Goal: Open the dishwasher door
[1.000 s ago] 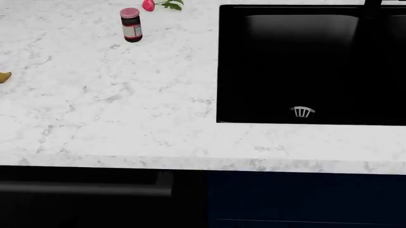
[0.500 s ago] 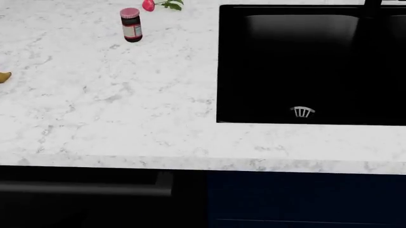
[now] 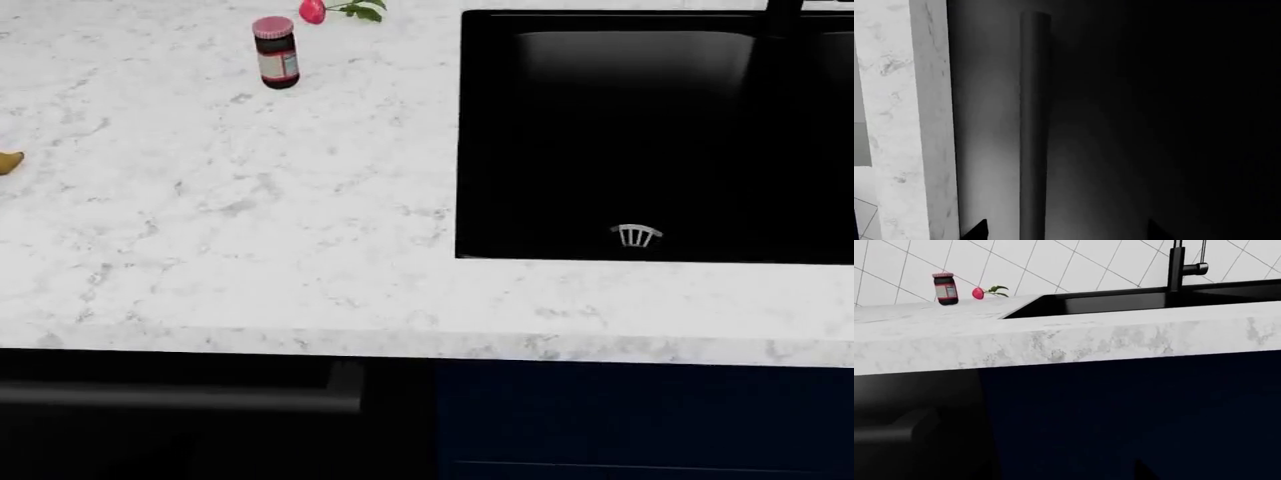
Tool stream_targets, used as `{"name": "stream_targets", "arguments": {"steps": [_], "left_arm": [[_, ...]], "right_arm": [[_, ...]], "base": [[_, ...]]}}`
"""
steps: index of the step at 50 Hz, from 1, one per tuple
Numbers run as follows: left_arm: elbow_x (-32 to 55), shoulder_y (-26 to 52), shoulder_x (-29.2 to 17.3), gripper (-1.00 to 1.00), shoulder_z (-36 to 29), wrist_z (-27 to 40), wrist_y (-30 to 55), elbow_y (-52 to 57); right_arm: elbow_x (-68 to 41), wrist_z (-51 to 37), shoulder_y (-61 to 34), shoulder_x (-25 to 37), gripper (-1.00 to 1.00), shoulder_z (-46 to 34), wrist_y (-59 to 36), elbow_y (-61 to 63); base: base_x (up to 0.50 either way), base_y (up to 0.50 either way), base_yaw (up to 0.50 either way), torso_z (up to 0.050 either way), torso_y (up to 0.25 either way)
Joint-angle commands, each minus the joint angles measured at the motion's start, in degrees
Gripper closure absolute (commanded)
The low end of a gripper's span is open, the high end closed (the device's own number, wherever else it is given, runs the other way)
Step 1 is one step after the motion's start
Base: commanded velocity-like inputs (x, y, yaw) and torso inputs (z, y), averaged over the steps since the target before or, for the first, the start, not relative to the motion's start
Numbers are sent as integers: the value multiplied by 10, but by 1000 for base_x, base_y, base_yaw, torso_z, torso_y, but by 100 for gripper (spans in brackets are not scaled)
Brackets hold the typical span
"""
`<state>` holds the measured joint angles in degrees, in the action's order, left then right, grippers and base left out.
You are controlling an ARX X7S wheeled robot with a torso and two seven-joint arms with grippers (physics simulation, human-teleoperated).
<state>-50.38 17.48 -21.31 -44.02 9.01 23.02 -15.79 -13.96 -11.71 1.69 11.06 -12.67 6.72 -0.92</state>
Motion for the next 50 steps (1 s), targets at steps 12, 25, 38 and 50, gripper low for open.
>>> {"name": "stream_targets", "arguments": {"steps": [12,25,38,50], "left_arm": [[6,53,13,-100,-5,9,-19,-74],[9,94,25,-100,-12,19,-38,-141],[15,141,44,-100,-18,35,-61,-227],[21,181,64,-100,-25,46,-83,-310]], "right_arm": [[-6,-8,6,7,-100,-2,6,3],[-9,-12,1,9,-100,-5,4,3],[-11,-17,2,11,-100,-6,4,6],[-15,-21,4,16,-100,-6,3,12]], "base": [[0,0,0,0,0],[0,0,0,0,0],[0,0,0,0,0],[0,0,0,0,0]]}}
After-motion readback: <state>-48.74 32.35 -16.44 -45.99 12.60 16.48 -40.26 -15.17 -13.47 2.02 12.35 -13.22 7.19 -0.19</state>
